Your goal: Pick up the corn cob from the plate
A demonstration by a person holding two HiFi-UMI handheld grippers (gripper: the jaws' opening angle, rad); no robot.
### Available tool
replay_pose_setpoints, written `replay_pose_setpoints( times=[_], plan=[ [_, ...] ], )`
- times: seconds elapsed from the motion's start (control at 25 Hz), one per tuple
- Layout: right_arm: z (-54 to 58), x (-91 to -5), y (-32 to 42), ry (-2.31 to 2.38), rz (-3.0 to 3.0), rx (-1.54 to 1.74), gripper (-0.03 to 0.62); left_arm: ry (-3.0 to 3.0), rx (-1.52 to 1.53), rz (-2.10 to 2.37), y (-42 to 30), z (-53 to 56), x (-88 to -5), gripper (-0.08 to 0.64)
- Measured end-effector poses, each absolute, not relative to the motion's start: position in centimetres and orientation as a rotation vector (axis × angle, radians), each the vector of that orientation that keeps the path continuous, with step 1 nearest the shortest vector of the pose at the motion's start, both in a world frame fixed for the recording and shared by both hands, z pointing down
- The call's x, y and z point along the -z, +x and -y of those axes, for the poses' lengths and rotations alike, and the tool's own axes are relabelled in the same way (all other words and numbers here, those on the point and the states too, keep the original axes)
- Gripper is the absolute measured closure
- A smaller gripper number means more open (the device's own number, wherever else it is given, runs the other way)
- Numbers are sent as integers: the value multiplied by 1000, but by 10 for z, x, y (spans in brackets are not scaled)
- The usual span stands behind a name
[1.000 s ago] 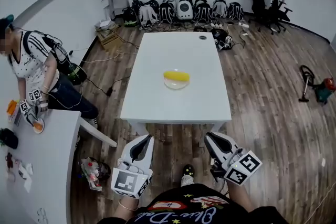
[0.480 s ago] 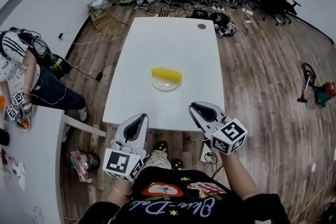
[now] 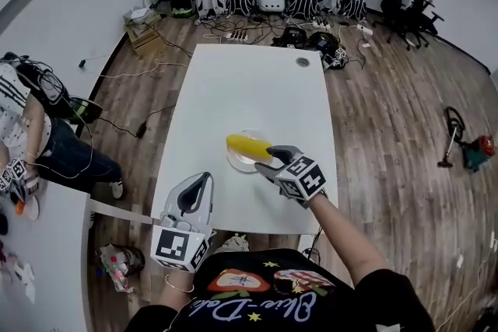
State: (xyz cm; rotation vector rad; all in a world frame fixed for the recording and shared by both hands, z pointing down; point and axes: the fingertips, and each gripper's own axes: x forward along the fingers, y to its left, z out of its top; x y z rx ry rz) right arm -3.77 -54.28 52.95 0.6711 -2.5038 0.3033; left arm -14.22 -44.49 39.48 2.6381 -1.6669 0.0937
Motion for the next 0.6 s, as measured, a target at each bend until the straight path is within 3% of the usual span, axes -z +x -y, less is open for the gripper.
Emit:
replay_pose_setpoints(
  times=[0.08, 0.4, 0.6],
  plan=[
    [565, -551, -55, 602, 2390, -247, 381, 2610, -93, 1675, -155, 456, -396, 557],
    [612, -597, -96, 416, 2148, -69, 376, 2455, -28, 1767, -210, 479, -410, 557],
    [618, -615, -106, 341, 2102, -178, 370, 2432, -23, 1750, -216, 485, -421, 557]
  ],
)
